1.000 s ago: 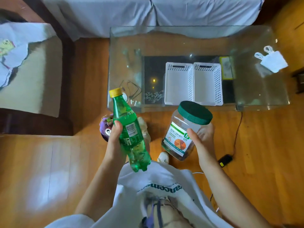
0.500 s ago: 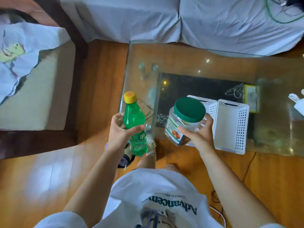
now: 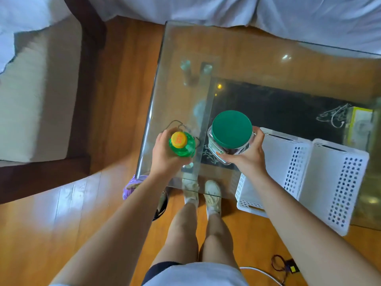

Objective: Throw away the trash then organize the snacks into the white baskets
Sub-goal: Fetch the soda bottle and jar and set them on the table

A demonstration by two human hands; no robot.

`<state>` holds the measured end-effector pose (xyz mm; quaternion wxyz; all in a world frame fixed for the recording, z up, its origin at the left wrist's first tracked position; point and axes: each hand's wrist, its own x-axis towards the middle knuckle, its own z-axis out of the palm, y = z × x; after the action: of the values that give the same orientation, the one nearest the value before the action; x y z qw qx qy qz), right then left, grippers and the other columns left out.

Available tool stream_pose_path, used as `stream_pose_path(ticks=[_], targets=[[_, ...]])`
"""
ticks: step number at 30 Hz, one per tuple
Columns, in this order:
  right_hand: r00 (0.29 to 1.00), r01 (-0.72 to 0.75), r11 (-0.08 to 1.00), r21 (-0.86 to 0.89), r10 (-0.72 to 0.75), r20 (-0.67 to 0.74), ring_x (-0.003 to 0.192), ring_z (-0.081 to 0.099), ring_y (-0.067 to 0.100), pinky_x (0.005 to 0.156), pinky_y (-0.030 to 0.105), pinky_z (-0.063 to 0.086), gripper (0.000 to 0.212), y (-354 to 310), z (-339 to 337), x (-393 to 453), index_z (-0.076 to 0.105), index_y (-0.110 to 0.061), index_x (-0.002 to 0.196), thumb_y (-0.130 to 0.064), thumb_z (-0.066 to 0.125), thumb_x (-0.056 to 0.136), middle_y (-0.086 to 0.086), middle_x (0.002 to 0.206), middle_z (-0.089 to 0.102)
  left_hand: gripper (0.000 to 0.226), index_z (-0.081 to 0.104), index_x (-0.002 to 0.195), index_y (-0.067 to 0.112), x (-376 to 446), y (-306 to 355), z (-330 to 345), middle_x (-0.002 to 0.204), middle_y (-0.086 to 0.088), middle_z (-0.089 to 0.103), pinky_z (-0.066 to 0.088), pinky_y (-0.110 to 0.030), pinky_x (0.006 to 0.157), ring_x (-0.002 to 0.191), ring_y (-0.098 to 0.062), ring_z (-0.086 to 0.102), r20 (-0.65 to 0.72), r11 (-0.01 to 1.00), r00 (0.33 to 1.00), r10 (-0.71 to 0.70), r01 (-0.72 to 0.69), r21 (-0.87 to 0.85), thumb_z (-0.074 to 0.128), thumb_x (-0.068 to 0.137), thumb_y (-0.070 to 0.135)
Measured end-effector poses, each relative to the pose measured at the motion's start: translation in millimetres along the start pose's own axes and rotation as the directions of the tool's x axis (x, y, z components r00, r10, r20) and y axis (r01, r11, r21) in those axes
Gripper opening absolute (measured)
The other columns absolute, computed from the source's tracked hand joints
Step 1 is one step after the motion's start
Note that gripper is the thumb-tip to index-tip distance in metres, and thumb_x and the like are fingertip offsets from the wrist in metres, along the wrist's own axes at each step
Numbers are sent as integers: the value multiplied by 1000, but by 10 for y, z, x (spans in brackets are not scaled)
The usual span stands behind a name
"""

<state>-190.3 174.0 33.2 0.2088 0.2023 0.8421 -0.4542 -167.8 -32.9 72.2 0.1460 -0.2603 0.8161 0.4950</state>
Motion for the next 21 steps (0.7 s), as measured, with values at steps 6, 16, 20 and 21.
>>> stream_pose_path(ticks=[6,16,20,21], targets=[[998,15,1000,-9,-14,62,114,37,9,91,26,41,102,171,200,160,18,-27,133,-12,85,57,0,138,34,72,55,114,14,194,-244,112,111,1,52,32,-17,78,108,-20,49,40,987,996,80,-85,139,77,49,-9],[998,-11,999,51,8,65,104,42,10,73,10,40,100,371,300,76,15,-27,132,-2,80,61,-10,120,31,75,55,116,13,250,-283,76,114,3,53,34,-20,86,112,-20,49,90,985,993,72,-85,150,79,49,-9],[996,-29,999,36,26,89,108,40,10,83,18,43,102,363,288,59,12,-27,134,-2,80,62,0,133,33,76,54,118,14,246,-297,51,115,4,53,34,-23,91,116,-22,49,100,985,993,66,-81,151,79,51,-9],[995,-39,999,34,36,96,109,41,11,86,21,43,102,352,277,56,12,-28,135,-2,80,63,3,137,32,76,53,119,15,239,-298,50,114,6,52,34,-23,90,117,-21,49,101,985,993,61,-76,154,79,51,-8]])
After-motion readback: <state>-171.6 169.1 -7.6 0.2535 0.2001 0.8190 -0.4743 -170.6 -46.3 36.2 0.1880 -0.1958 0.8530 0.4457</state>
